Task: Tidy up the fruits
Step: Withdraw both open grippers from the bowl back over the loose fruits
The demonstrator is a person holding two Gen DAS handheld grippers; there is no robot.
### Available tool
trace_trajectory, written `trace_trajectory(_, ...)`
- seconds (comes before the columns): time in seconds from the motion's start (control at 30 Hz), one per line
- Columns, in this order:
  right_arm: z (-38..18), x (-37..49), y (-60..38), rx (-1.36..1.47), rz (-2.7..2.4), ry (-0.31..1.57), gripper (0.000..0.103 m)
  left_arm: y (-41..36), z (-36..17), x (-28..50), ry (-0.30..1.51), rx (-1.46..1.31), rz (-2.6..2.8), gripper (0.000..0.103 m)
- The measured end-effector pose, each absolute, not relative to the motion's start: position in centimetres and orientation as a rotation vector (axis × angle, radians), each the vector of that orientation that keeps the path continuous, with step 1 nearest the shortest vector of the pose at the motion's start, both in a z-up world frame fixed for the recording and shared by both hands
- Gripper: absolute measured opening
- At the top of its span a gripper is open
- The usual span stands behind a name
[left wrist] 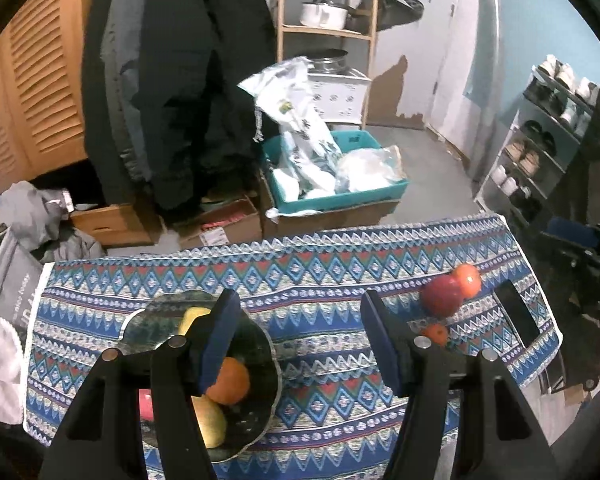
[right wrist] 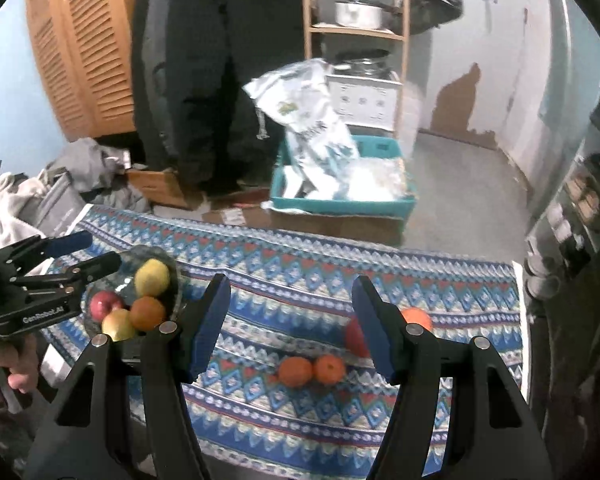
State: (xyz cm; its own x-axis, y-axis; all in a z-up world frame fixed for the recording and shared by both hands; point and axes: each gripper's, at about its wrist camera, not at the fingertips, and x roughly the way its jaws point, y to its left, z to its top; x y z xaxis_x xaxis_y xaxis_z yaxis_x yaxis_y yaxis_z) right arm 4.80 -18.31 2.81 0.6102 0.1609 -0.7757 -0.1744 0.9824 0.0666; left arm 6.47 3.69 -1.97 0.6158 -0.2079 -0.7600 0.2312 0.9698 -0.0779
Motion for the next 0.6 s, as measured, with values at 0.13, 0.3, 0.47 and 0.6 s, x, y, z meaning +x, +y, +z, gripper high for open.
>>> trace_trajectory(0.13, 2.0, 4.4, -20.8, -0.012, 0.143, 0.907, 0.065, 1.8, -2.4, 6.3, 0.881, 0.049, -0.275, 0.065)
trace_trajectory(0.3, 0.6, 4.1, -23.8, 0.015, 0.087, 0.942, 0.065, -0.9, -3.6, 6.1, 0.906, 0.078, -0.302, 0.071)
trace_trajectory(0.47, -1.0, 4.0, -26.1, 0.026, 0.033, 0.973, 0.068, -3.4, -5.8, 6.1, 0.963, 0.095, -0.336, 0.072)
trace_trajectory(0.6, -2.9, 3.9, -28.0, 0.043, -0.01, 1.014, 0.073, -5.1, -8.0, 6.4, 1.021, 0.088, -0.36, 0.078)
